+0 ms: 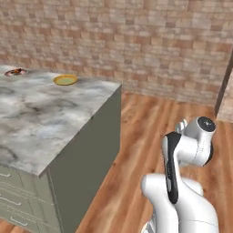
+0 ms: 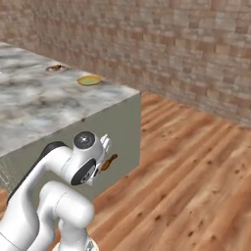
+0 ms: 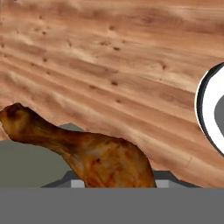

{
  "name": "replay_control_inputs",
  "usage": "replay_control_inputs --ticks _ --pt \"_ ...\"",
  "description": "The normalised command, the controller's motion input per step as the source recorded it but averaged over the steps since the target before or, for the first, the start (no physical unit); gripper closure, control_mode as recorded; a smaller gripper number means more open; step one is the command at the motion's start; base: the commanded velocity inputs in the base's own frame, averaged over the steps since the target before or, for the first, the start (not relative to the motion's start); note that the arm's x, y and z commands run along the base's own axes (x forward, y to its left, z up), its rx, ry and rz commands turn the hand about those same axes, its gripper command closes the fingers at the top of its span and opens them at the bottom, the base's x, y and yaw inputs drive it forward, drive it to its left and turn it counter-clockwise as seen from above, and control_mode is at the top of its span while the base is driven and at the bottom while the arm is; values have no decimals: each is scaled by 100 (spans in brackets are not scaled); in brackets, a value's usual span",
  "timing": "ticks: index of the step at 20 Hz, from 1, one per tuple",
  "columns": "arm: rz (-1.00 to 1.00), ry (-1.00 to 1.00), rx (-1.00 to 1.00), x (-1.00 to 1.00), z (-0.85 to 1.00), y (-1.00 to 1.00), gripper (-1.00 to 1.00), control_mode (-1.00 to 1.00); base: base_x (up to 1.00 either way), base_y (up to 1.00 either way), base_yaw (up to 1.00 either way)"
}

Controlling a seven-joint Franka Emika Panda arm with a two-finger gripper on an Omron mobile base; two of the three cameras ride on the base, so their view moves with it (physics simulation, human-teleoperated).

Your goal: Take the chicken drumsticks from the pan and place one on each plate on the dining counter.

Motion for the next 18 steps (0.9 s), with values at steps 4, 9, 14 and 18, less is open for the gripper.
replay_control_inputs --ticks 4,9,14,18 --pt "0 0 0 0 0 0 100 100 50 -96 57" --pt "0 0 0 0 0 0 100 100 42 -100 52" --pt "0 0 0 0 0 0 100 100 46 -100 50" --pt "0 0 0 0 0 0 100 100 46 -100 51"
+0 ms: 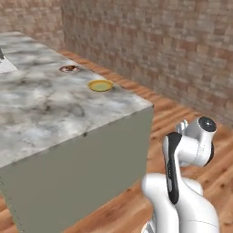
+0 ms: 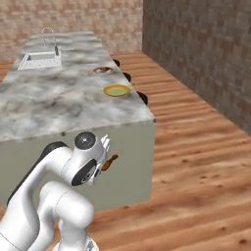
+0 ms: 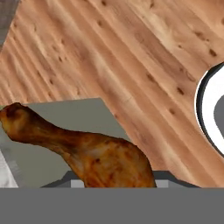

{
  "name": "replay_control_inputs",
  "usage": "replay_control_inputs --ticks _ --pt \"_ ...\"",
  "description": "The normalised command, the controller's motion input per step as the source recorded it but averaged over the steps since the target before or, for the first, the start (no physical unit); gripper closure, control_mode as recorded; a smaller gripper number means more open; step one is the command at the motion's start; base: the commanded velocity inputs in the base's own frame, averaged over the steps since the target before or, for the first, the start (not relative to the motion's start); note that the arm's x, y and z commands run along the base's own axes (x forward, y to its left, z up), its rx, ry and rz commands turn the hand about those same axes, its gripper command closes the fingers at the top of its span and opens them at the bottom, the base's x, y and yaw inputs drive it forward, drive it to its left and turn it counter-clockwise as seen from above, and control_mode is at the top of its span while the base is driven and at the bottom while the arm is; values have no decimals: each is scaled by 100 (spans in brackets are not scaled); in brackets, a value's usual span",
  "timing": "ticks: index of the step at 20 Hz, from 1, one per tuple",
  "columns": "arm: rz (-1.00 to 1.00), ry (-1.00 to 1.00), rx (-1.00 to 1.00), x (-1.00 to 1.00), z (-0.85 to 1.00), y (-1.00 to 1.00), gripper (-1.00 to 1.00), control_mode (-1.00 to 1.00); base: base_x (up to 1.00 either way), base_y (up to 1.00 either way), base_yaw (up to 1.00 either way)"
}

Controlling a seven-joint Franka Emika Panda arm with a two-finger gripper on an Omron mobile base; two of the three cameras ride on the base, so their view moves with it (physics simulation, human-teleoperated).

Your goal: Take the chicken drumsticks from the pan and place one on each plate on the dining counter.

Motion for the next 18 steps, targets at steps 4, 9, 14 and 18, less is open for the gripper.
replay_control_inputs --ticks 4,9,14,18 --pt "0 0 0 0 0 0 100 100 46 -100 55" --pt "0 0 0 0 0 0 100 100 37 -100 56" --pt "0 0 0 0 0 0 100 100 34 -99 58" --pt "0 0 0 0 0 0 100 100 34 -87 66"
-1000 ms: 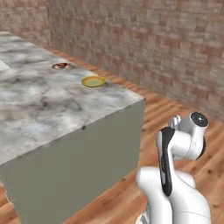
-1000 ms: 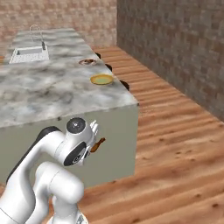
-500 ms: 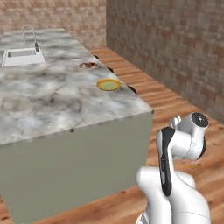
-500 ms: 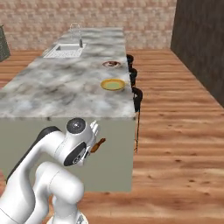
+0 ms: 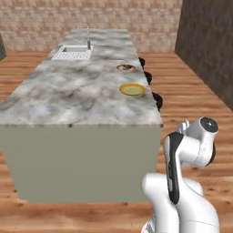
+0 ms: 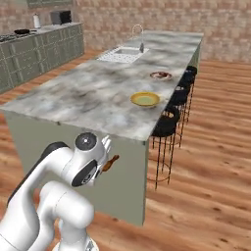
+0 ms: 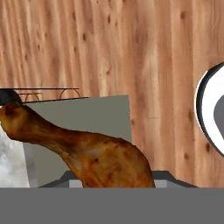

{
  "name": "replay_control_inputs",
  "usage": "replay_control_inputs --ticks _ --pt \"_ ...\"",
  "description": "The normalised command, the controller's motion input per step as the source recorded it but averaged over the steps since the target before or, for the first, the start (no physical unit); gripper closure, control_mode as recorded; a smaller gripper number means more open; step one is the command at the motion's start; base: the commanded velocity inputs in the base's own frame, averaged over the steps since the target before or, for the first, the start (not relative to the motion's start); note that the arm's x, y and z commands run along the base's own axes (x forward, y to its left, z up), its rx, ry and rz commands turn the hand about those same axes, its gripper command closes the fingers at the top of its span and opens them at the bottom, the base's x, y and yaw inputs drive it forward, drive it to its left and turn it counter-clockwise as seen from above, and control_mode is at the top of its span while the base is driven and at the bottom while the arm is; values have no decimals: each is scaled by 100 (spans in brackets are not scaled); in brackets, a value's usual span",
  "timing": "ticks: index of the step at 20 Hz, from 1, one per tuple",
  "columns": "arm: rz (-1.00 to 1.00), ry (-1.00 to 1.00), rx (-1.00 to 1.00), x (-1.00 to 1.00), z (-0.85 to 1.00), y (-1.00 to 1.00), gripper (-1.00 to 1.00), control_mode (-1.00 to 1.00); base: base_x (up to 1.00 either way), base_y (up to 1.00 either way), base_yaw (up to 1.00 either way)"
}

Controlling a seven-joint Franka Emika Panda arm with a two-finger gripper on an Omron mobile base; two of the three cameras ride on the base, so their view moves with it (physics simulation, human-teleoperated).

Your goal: Take the chicken drumsticks from the pan and place one on each plate on the dining counter.

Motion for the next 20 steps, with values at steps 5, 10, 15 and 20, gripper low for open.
replay_control_inputs --ticks 5,10,15,20 --pt "0 0 0 0 0 0 100 100 33 -71 75" --pt "0 0 0 0 0 0 100 100 31 -72 75" --pt "0 0 0 0 0 0 100 100 9 -87 69" --pt "0 0 0 0 0 0 100 100 -24 -100 60"
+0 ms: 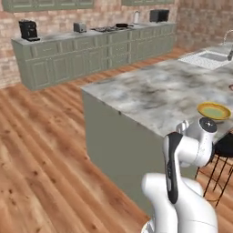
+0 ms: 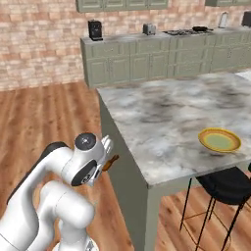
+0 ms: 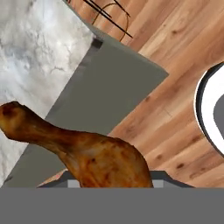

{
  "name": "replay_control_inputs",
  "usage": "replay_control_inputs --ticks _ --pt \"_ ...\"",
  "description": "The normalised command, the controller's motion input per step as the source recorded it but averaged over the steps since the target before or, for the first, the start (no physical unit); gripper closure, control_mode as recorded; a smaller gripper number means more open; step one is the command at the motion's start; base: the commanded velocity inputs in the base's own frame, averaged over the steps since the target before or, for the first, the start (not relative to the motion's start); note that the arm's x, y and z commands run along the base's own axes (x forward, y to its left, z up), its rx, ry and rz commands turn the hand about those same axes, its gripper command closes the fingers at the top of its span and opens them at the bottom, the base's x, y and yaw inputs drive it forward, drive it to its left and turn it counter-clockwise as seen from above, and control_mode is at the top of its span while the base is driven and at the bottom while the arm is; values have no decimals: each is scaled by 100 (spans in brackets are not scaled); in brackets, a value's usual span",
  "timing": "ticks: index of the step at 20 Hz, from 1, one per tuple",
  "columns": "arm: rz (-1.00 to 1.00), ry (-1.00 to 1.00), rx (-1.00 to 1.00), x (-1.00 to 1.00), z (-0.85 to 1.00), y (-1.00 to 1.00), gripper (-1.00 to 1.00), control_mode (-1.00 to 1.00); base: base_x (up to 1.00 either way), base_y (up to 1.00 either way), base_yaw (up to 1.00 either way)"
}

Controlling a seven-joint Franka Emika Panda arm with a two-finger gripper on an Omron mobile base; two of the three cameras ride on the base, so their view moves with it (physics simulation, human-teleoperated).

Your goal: Take the chicken drumsticks from the pan and place one on each plate on the dining counter.

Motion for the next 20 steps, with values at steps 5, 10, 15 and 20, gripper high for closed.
replay_control_inputs --ticks 5,10,15,20 --pt "0 0 0 0 0 0 100 100 -60 -100 53" --pt "0 0 0 0 0 0 100 100 -22 -100 45" --pt "0 0 0 0 0 0 100 100 25 -100 38" --pt "0 0 0 0 0 0 100 100 9 -100 35"
